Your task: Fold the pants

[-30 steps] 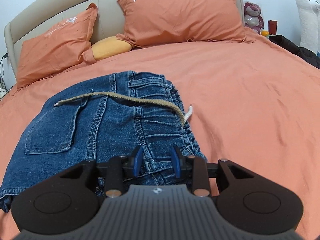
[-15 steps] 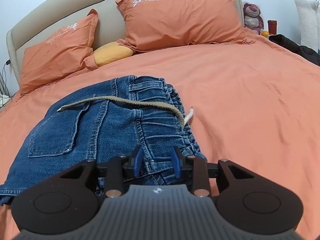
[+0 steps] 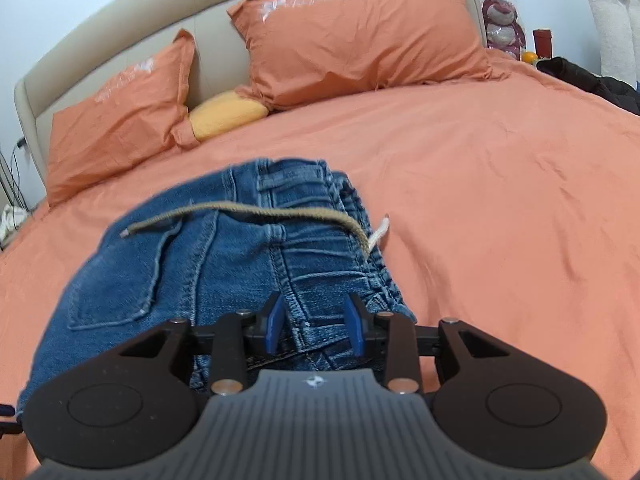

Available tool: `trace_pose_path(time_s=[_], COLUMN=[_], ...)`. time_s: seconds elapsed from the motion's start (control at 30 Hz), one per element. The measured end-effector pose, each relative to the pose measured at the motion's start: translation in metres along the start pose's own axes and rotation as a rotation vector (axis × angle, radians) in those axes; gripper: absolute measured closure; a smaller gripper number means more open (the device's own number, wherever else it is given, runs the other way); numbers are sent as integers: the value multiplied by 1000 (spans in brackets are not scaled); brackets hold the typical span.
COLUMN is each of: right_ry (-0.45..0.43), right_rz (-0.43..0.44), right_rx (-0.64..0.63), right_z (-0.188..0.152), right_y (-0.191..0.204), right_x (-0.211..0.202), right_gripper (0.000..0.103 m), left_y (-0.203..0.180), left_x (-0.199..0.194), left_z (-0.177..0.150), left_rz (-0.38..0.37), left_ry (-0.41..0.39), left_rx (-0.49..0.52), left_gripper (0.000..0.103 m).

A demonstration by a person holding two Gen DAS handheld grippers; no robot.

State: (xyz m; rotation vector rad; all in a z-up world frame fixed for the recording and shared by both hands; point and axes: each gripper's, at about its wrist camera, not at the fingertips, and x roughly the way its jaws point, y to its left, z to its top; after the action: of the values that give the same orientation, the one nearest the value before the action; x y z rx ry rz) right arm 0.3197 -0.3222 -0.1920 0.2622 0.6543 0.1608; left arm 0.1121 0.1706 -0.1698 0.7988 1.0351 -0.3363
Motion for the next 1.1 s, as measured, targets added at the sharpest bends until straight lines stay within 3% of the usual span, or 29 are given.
trace_pose_path(time_s=[0.1,0.27,0.4,0.5,0.73,0.97,1.1], right_ry=[-37,-53,-44,-24,51,93,107], right_rz=[21,-7,7,15,99,172,193], right_rx=[12,40,198,299,533,642,626], right_z=[0,0,1,0,-7,-10,-6], right_y=[3,-4,-27,-43,-73,-87,-90], right_x=[-14,-31,-40,-41,-23,8,24], right_gripper=[39,36,33,25,20,21,26], left_y=[3,15,20,30,90,123,135], left_x=[-12,-24,-30,-29,-5,44,77], left_z=[0,8,17,25,45,68,74], left_rz=[12,25,29,13,-160,-312,-384], left_ry=[-13,-42,-64,-87,-147,-168,-159], left_rx=[-16,-58,-80,-123,-455,-729,-873], left_gripper=[83,78,76,69,48,40,38])
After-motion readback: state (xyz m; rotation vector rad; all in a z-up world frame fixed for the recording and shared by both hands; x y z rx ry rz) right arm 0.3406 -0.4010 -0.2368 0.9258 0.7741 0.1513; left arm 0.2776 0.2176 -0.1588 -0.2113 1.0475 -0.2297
